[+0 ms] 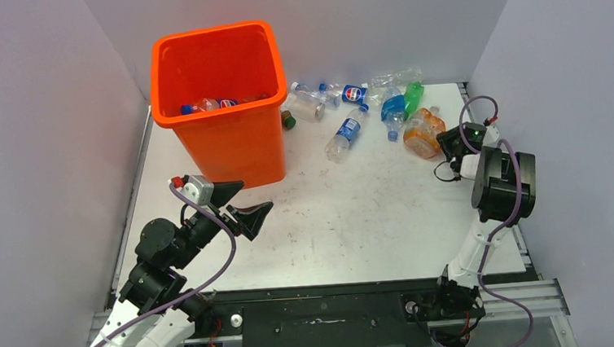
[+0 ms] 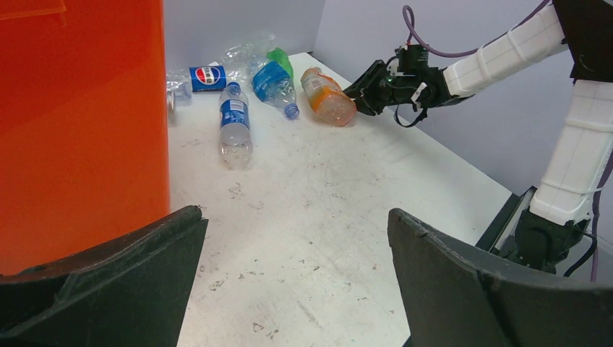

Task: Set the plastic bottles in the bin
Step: Pick up the plastic bottle at the center of the board.

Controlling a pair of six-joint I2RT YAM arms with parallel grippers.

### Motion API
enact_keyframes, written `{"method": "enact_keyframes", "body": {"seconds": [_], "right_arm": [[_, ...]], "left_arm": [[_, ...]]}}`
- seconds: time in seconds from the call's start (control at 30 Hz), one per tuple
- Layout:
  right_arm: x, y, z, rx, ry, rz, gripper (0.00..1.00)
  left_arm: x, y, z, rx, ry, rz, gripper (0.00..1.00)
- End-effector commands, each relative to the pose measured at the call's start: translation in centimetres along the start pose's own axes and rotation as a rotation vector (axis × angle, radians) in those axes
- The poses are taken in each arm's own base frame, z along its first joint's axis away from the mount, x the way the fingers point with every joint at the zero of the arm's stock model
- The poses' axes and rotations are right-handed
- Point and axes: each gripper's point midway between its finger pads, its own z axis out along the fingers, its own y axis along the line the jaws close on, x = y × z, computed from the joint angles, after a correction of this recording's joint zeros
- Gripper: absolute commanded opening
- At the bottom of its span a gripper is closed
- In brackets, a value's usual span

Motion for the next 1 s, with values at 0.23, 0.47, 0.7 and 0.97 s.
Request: {"method": "enact_keyframes", "body": {"seconds": [0.23, 0.47, 0.7, 0.97], "right_arm": [[3.4, 2.9, -9.7, -0.080, -0.045, 0.045, 0.41], [0.7, 3.5, -11.6, -0.022, -0.137, -0.006, 0.99], [-2.1, 3.3, -8.7, -0.021, -0.180, 0.058, 1.00], [-2.7, 1.9, -2.5, -0.023, -0.090, 0.088, 1.00]], "left_arm": [[-1.2, -0.4, 0.0, 0.013, -0.036, 0.010, 0.96], [-1.1, -0.3, 0.0, 0.009, -0.031, 0.010, 0.96], [-1.2, -0.2, -0.1, 0.003, -0.032, 0.017, 0.96], [-1.0, -0.3, 0.1, 0.009, -0.021, 0.018, 0.96]]}}
